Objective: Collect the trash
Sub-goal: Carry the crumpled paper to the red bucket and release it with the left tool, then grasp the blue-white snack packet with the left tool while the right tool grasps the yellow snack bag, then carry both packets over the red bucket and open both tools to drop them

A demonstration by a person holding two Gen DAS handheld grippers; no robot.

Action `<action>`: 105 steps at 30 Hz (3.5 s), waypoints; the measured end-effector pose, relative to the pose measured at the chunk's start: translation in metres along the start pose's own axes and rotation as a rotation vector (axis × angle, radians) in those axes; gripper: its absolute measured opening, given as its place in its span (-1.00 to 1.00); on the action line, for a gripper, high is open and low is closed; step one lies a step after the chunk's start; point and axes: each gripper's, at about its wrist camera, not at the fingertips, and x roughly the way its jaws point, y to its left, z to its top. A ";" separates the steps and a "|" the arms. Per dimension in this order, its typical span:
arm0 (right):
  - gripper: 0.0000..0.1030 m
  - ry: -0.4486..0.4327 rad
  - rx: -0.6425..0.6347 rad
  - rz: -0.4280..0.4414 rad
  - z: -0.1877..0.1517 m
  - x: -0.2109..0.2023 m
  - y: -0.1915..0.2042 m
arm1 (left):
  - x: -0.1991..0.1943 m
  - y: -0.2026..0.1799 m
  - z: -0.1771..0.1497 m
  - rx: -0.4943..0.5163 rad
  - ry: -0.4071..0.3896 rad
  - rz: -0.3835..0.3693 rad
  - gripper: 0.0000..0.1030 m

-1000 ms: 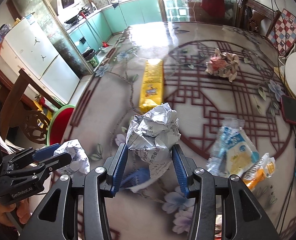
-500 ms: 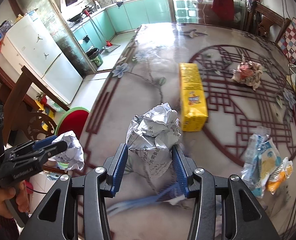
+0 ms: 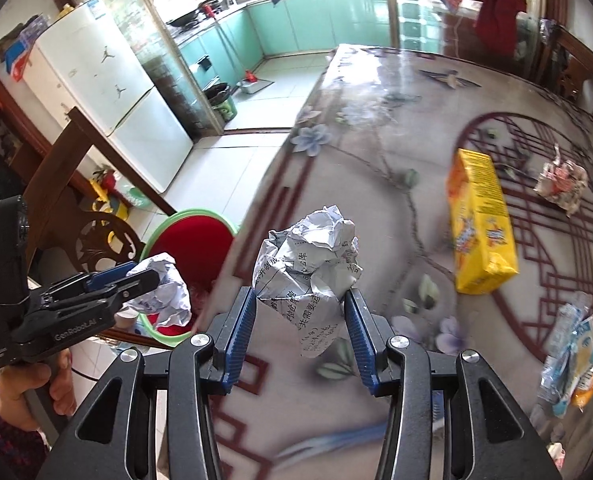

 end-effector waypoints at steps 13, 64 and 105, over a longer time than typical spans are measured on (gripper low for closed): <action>-0.15 0.015 -0.081 0.169 0.023 0.033 0.068 | 0.009 0.059 -0.001 -0.084 0.016 0.144 -0.23; 0.09 -0.054 0.238 -0.160 -0.118 -0.119 -0.187 | 0.008 -0.125 -0.015 0.104 0.017 0.007 0.39; -0.64 -0.126 0.508 -0.201 -0.139 -0.132 -0.384 | 0.125 -0.418 -0.074 0.343 0.346 -0.288 -0.98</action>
